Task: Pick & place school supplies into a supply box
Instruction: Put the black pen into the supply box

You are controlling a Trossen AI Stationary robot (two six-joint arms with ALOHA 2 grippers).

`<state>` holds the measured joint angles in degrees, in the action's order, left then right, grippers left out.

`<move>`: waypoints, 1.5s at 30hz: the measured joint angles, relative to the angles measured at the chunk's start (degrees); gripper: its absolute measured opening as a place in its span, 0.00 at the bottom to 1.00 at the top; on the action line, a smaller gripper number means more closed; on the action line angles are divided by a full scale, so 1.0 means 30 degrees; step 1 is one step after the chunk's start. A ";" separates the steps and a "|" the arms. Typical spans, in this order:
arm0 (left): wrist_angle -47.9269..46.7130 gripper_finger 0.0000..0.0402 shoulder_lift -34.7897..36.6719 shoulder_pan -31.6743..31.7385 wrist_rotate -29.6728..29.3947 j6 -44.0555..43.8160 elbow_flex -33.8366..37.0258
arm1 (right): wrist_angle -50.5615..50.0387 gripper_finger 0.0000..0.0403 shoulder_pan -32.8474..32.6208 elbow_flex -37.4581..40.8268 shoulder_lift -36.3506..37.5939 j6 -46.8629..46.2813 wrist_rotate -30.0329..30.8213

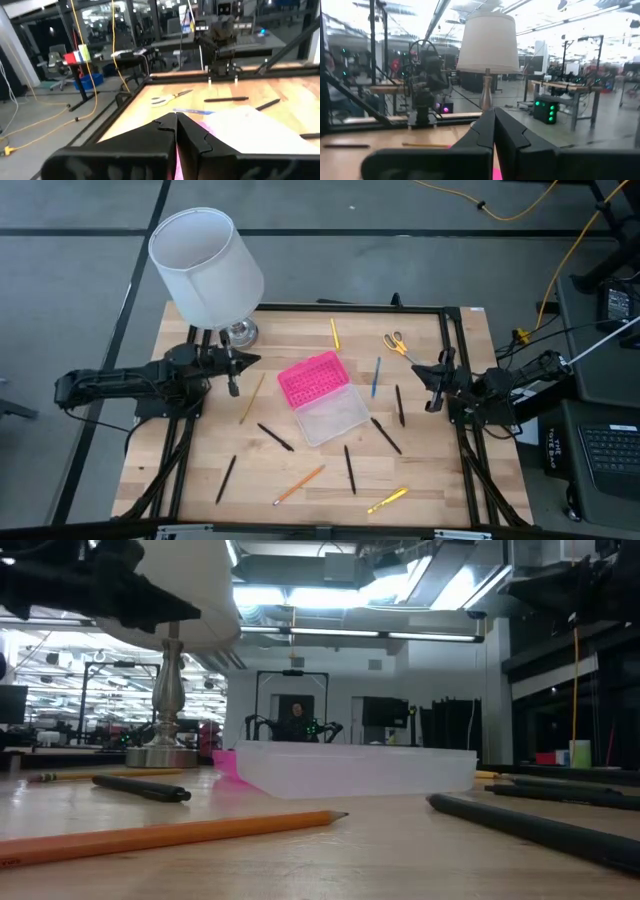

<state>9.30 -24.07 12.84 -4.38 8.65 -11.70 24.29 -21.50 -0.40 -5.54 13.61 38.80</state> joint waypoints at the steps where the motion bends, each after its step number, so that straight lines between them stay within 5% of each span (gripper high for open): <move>1: -0.0030 0.00 -0.0519 0.0000 -0.0101 0.0014 -0.0210 | 0.0237 0.02 0.0000 0.0000 -0.0164 -0.0254 0.0008; 18: -0.0031 0.01 -0.6157 0.0000 -0.0723 -0.0133 -0.3212 | 0.0083 0.02 0.0000 -0.4244 -0.7633 -0.0375 0.0686; 34: -0.0009 0.01 -0.6391 0.0000 -0.0665 -0.0131 -0.3621 | -0.8568 0.02 -0.0007 -0.9618 -1.1898 -0.5598 0.0015; 45: -0.0024 0.01 -0.6391 0.0000 -0.0650 -0.0126 -0.3621 | -1.1346 0.02 -0.0007 -1.1919 -1.4883 -0.9473 -0.0363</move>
<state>9.23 -43.24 12.84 -6.33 8.27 -22.57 -9.75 -21.52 -36.16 -50.19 -14.80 37.72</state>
